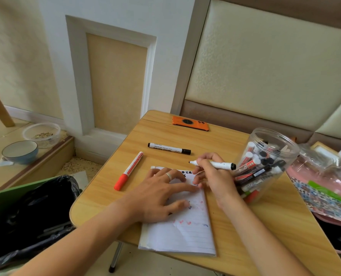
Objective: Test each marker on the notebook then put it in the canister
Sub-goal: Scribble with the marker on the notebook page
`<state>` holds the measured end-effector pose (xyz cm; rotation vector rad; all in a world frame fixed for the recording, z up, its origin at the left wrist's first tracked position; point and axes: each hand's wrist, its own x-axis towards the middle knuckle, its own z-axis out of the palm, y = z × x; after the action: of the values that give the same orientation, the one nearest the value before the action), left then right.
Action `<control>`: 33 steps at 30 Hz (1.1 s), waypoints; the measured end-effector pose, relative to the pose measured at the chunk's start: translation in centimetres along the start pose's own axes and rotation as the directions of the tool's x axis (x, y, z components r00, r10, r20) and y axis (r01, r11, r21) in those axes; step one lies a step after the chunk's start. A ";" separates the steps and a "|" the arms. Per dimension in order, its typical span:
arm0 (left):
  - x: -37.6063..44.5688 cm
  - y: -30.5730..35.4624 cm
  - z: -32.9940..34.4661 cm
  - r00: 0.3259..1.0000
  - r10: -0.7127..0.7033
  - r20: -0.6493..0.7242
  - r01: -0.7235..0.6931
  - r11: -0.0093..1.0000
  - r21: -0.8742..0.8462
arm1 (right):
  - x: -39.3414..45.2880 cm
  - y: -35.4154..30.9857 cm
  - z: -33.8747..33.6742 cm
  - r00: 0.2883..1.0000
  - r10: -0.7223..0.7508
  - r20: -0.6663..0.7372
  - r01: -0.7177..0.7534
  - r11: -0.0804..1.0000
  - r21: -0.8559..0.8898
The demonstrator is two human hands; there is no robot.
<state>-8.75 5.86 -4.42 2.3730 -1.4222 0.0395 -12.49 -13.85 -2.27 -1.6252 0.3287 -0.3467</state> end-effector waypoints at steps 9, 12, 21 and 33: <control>-0.3 0.0 0.1 1.000 -0.010 -0.024 0.012 0.997 0.071 | 0.7 0.8 0.2 0.999 -0.035 -0.031 0.024 0.952 -0.304; -0.3 0.1 0.1 1.000 0.001 -0.024 0.001 0.998 0.070 | 0.7 0.7 0.4 0.999 -0.039 -0.035 0.024 0.941 -0.337; -0.4 -0.5 0.8 1.000 0.004 -0.014 -0.003 0.999 0.041 | 0.8 0.8 0.5 0.998 -0.051 -0.024 0.039 0.929 -0.368; -0.6 -0.2 0.8 0.999 -0.001 -0.035 0.003 0.998 0.068 | 0.7 0.8 0.6 0.998 -0.027 -0.065 0.001 0.930 -0.368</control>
<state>-8.97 6.16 -5.34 2.4158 -1.4233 0.1302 -11.59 -13.68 -3.13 -1.9881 0.4556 -0.3682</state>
